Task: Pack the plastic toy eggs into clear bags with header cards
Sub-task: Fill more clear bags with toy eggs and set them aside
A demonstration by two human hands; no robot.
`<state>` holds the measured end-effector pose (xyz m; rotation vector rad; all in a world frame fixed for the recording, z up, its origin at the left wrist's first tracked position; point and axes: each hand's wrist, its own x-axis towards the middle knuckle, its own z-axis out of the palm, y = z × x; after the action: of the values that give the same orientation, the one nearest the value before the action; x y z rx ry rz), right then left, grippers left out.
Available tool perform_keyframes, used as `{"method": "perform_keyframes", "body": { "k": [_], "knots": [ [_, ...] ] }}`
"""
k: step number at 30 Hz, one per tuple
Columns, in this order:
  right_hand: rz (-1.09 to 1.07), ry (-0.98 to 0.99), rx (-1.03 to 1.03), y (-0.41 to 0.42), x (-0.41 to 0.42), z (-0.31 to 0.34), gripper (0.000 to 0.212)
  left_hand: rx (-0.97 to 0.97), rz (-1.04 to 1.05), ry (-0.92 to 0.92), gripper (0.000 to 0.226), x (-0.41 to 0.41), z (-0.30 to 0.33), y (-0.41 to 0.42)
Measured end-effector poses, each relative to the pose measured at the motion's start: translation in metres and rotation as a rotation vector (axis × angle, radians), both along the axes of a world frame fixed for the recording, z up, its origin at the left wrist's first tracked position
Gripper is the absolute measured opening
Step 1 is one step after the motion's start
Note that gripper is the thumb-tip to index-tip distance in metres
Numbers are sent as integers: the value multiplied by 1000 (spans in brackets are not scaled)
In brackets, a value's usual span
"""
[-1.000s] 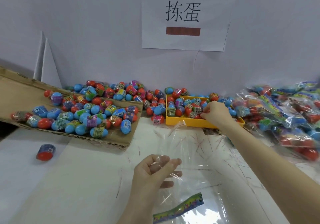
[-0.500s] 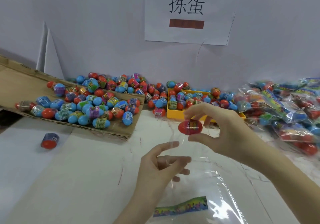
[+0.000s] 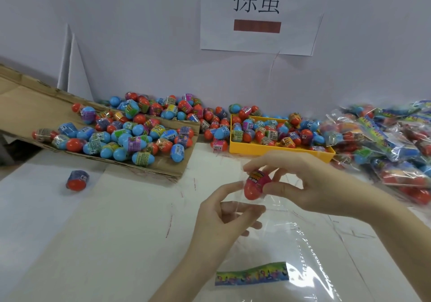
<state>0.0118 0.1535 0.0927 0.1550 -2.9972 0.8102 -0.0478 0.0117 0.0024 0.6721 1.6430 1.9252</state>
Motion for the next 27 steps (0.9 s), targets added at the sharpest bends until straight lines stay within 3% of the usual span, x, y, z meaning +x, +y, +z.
{"method": "perform_keyframes", "body": {
  "k": [12, 18, 27],
  "knots": [
    [-34, 50, -72, -5, -4, 4, 21, -27, -50, 48, 30, 0, -3, -1],
    [15, -105, -78, 0, -2, -5, 50, -56, -67, 32, 26, -1, -3, 0],
    [12, -149, -44, 7, 0, -11, 45, -142, -155, 50, 46, -2, -3, -1]
  ]
}}
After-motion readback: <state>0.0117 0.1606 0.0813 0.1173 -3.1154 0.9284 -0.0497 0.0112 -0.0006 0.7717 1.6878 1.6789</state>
